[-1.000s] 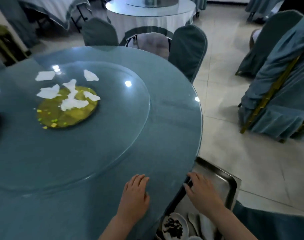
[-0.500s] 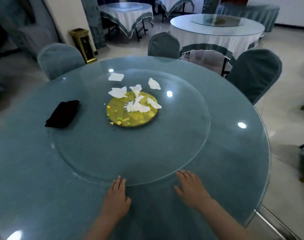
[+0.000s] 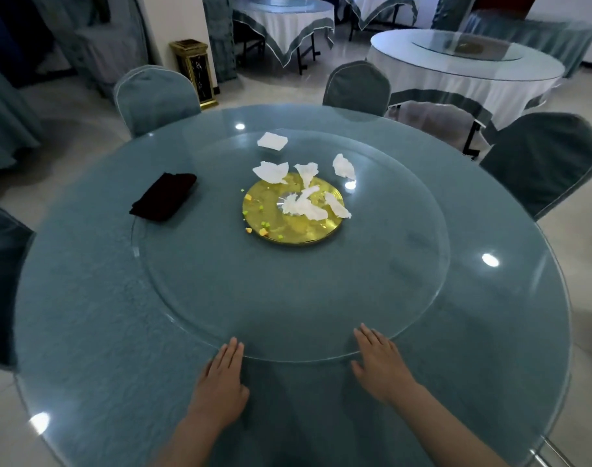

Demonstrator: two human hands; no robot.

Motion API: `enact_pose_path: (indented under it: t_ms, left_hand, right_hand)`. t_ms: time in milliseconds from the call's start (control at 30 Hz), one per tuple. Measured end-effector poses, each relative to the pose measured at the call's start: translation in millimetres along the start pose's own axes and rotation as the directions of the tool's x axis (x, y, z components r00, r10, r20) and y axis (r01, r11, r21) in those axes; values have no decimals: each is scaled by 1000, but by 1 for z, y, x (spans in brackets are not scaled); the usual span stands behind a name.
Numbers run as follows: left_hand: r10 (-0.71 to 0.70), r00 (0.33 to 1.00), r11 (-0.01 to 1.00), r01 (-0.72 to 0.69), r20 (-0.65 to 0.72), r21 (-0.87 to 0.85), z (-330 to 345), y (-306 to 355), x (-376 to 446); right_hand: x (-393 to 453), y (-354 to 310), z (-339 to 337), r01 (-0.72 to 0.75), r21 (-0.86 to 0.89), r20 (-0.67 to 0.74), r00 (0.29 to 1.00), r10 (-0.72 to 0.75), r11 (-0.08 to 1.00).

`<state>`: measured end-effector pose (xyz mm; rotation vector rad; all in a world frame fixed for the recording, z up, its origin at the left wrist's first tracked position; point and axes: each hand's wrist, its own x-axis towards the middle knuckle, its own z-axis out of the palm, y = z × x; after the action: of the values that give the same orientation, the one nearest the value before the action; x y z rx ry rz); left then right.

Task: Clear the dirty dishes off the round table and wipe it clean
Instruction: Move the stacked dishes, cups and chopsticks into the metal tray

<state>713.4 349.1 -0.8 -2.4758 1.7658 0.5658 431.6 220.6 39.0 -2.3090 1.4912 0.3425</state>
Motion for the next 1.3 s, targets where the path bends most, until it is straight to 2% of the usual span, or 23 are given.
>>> enact_pose_path:
  t_ms: [167,267,367,500,800,933,1167,1300]
  left_hand:
    - [-140,989,990,141,35,-9,-17,-27,19]
    - [-237,969,968,242,63,-70,-37,-45,39]
    - [-292,956,951,294,38,-92,-56,-52,59]
    - [-214,976,969,216,31,-122,-60,-28,74]
    - [28,999,983,-23,26,-184,-53,57,118]
    - [109,994,967,-102,17,-232,-68,86,155]
    - [226,971,948,-237,-72,-214,-94,136,235]
    - [238,961,935,-266,-139,-236,-109,149,282]
  right_hand:
    - [2,0,6,-38,0,-12,999,38,999]
    - [4,-5,14,91,-39,-84,992,-94,995]
    - [12,-11,10,237,54,18,971,-239,970]
    - [31,-7,-6,246,135,-56,969,-241,960]
    - [95,45,-61,47,95,-52,998,-43,994]
    - [138,68,-95,-16,151,-71,997,27,988]
    - [227,94,-137,-76,183,-107,990,97,980]
    - [269,103,-149,-56,152,-199,976,86,987]
